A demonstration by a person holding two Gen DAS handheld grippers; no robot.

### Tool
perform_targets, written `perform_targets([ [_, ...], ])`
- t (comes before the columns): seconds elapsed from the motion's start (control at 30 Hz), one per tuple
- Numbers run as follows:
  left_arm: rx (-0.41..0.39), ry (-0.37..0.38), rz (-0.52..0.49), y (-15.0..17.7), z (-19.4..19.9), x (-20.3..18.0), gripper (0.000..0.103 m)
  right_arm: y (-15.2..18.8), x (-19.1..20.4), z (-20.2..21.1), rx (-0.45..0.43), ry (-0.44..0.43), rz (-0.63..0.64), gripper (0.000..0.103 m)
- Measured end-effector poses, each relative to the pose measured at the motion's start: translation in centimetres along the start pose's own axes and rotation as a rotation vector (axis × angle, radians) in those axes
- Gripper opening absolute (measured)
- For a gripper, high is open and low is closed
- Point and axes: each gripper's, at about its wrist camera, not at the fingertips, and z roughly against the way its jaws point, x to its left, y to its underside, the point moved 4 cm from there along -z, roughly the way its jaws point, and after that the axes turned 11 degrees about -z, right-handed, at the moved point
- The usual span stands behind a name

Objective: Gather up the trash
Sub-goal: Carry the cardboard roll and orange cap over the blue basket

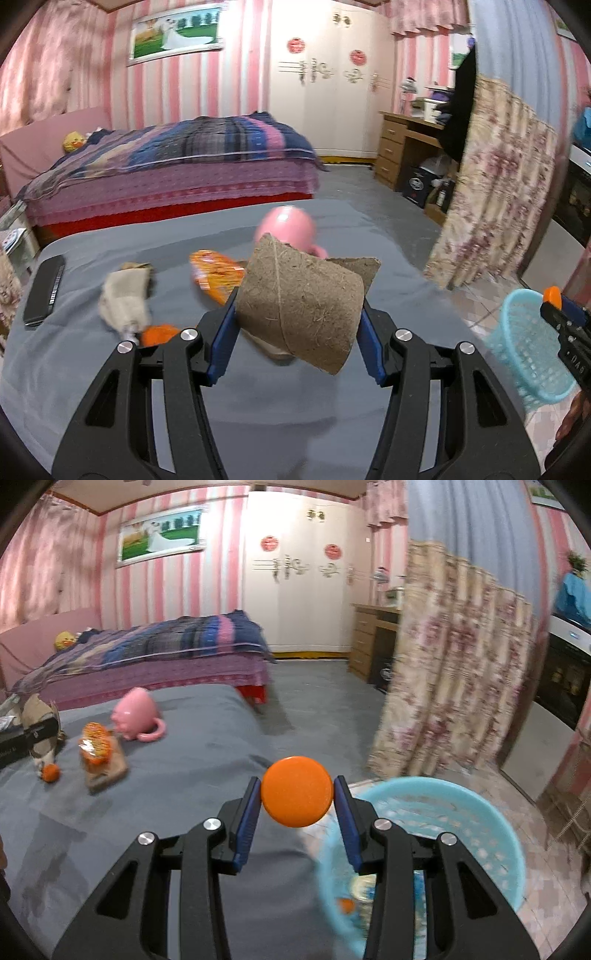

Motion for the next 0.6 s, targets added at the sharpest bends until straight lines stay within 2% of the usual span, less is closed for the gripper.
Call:
perform_targets([
  [0.2,-0.044,0.104,-0.043,-3.0,0.9,-7.8,0.056,-0.9,-5.9,1.4,-0.008,0.082,-0.012,0.04],
  [0.27,-0.041,0.124,-0.079,-4.0,0.6,-10.2,0.056,-1.4,-8.1,2.2,-0.019,0.119,-0.021,0.04],
  [0.37,-0.084,0.154,-0.148,-5.1,1.0,-14.0,0.056,-1.7,-10.5,2.8,-0.032,0.155,-0.05,0.04],
  [0.53,-0.098,0.301,-0.167,-2.9,0.3,-19.4,0.056,-1.2,-14.4,3.1,-0.037,0.211,-0.11,0.04],
  [0.6,-0.042,0.365,-0.16,-1.7,-1.1,-21.4,0.056,-0.4,-15.6,2.9,-0.03,0.236,-0.121,0.04],
])
